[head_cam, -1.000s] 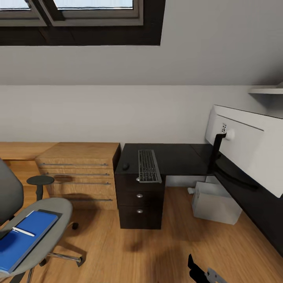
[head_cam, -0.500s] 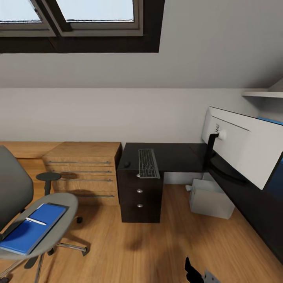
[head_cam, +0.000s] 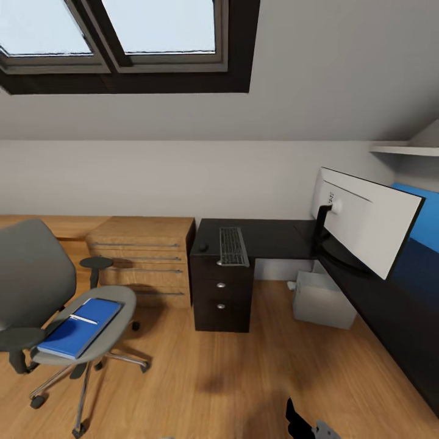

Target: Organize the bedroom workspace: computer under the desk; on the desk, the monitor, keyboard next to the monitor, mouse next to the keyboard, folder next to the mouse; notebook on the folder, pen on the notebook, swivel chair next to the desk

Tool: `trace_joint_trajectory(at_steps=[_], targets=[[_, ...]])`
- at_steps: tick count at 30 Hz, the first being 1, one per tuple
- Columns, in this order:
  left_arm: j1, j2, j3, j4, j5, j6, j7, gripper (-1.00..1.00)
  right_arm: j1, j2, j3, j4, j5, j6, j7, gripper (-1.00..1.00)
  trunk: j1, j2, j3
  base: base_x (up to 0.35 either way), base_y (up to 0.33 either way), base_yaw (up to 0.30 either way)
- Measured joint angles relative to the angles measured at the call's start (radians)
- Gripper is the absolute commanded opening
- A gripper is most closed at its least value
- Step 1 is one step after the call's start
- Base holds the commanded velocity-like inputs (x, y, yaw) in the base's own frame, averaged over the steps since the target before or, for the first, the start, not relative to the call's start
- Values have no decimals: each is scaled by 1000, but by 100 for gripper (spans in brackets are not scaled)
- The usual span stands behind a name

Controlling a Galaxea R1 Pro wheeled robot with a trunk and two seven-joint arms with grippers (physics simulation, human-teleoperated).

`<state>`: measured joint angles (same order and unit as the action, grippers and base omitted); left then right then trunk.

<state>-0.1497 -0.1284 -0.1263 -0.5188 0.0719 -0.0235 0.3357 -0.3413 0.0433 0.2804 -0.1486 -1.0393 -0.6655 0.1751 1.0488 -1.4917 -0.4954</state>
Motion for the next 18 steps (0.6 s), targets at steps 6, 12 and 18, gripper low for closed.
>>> trace_joint_trajectory(at_steps=[6, 12, 18], targets=[[0, 0, 0, 0, 0, 0, 0, 100, 0, 0, 0, 0, -2, 0, 0, 100, -23, 42, 19, -344, 0, 3], [0, -1, 0, 0, -1, 0, 1, 100, 0, 1, 0, 0, -2, 0, 0, 100, -46, 84, 38, -333, -92, 0], [0, 0, 0, -2, -1, 0, 2, 100, 0, 1, 0, 0, -1, -1, 0, 100, -69, 126, 56, -290, -221, 0]])
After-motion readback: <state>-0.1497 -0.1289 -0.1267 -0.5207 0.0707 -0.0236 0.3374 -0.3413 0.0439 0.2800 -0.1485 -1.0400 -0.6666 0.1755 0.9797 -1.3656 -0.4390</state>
